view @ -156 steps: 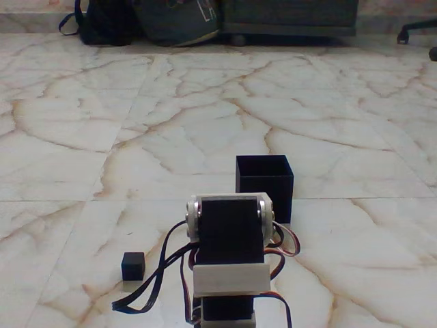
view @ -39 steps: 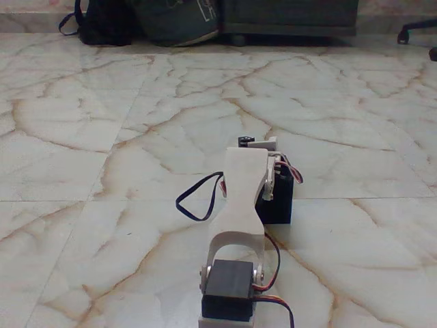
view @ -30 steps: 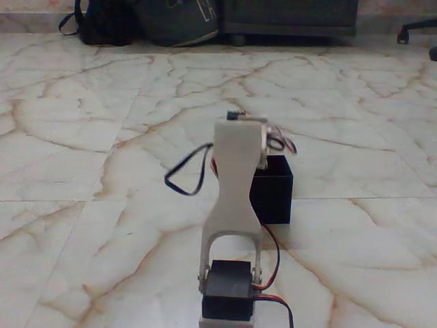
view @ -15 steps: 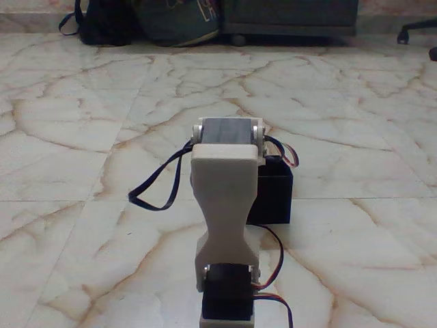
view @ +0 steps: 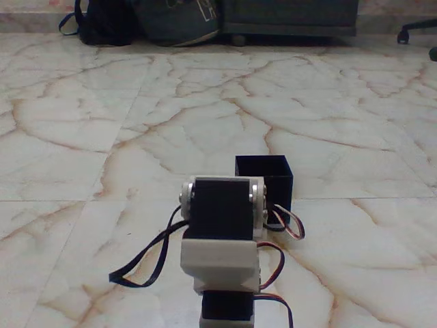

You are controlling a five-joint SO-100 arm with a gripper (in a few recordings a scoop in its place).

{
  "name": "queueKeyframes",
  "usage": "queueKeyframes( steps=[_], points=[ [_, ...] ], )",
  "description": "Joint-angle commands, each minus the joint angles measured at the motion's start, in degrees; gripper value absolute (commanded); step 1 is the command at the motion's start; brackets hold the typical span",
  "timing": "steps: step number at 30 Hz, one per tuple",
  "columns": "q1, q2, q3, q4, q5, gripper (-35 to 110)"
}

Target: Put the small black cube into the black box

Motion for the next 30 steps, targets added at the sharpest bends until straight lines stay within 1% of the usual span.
queueKeyframes(
  steps=[1,6,10,14,17,18,19,23,27,29,30],
  points=[
    [0.26,2.46,2.29,1.49,0.35,8],
    [0.26,6.42,4.13,14.50,3.16,8],
    [1.41,6.42,5.80,23.03,0.79,7],
    [1.41,6.42,6.06,33.49,2.20,7],
    [1.23,6.33,6.06,33.49,8.53,6],
    [1.23,6.15,6.06,33.40,7.82,6],
    [1.23,5.89,6.06,32.96,-0.70,5],
    [1.05,4.39,6.15,31.55,-2.11,5],
    [-2.20,3.96,6.15,31.64,0.62,4],
    [-5.89,3.60,6.15,31.64,5.80,4],
    [-6.77,3.60,6.15,31.64,5.01,4]
  ],
)
